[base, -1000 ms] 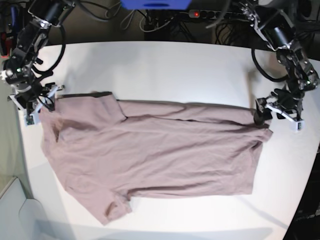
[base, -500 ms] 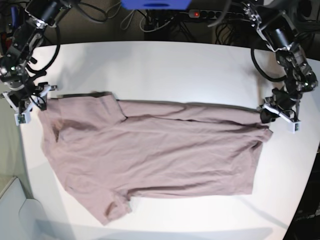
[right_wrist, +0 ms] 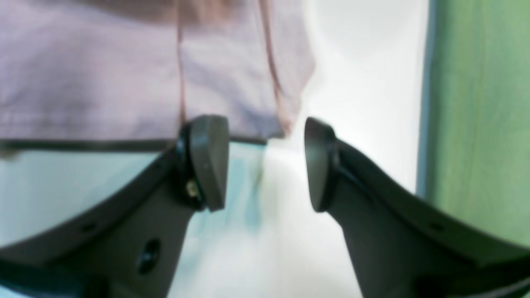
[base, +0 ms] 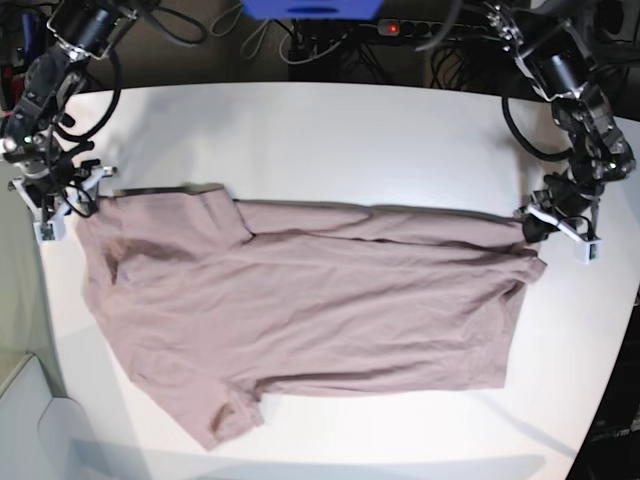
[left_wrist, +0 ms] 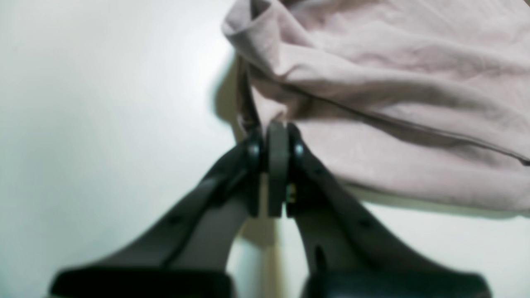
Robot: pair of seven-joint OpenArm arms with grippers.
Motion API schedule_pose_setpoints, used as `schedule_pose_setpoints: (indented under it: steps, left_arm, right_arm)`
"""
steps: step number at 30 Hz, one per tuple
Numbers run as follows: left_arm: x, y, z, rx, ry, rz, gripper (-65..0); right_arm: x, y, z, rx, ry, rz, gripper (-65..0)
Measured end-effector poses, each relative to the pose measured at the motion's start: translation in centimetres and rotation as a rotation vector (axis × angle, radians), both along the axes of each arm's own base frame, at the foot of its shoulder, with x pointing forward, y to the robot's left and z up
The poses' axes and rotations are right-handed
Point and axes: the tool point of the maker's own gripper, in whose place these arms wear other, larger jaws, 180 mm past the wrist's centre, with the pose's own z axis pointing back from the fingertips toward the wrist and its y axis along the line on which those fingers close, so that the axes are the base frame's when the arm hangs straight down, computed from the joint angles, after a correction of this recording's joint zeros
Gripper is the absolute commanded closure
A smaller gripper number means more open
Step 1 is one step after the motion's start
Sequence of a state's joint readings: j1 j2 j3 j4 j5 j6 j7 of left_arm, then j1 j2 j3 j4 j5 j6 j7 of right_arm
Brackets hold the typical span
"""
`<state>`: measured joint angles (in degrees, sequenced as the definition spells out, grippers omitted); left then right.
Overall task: Layout the t-shirt on the table in an organized manner, then fold the t-shirt properly
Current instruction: 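Open both grippers and regrasp the folded edge, then drag the folded edge away from the hem with both grippers to straighten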
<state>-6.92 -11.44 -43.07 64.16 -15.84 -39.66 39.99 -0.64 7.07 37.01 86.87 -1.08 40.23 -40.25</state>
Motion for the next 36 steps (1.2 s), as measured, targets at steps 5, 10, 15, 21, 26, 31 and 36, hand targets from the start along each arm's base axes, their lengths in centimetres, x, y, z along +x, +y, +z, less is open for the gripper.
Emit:
schedule_pose_setpoints:
  steps: [5, 10, 15, 21, 26, 31, 36]
  left_arm:
    - [-0.3, 0.1, -0.2, 0.000, 0.005, 0.004, -0.2]
    - [-0.2, 0.1, -0.1, -0.001, 0.003, 0.004, -0.2]
    - [-0.2, 0.1, -0.1, -0.002, 0.003, 0.005, -0.2]
    - [-0.3, 0.1, -0.1, 0.000, 0.003, 0.005, -0.2]
    - [-1.6, 0.0, -0.5, 0.014, 0.043, -0.010, -0.2]
    - [-2.7, 0.1, 1.2, 0.096, 0.058, -0.055, -0.2]
    - [-2.1, 0.8, 4.9, 0.201, 0.017, -0.085, -0.2]
  right_arm:
    - [-0.2, -0.4, -1.4, 0.026, 0.017, -0.004, -29.9]
    - [0.2, -0.2, -2.6, 0.072, 0.027, -0.011, -29.4]
    - [0.1, -0.7, -2.5, 0.062, 0.030, -0.013, -17.1]
    - [0.0, -0.7, -2.5, 0.060, 0.033, -0.013, 0.0]
    - [0.0, -1.4, -1.6, 0.025, 0.027, -0.008, 0.0]
    - [0.7, -1.8, 2.1, -0.056, -0.049, 0.014, 0.0]
    - [1.6, -2.0, 5.0, -0.121, -0.096, 0.027, 0.0]
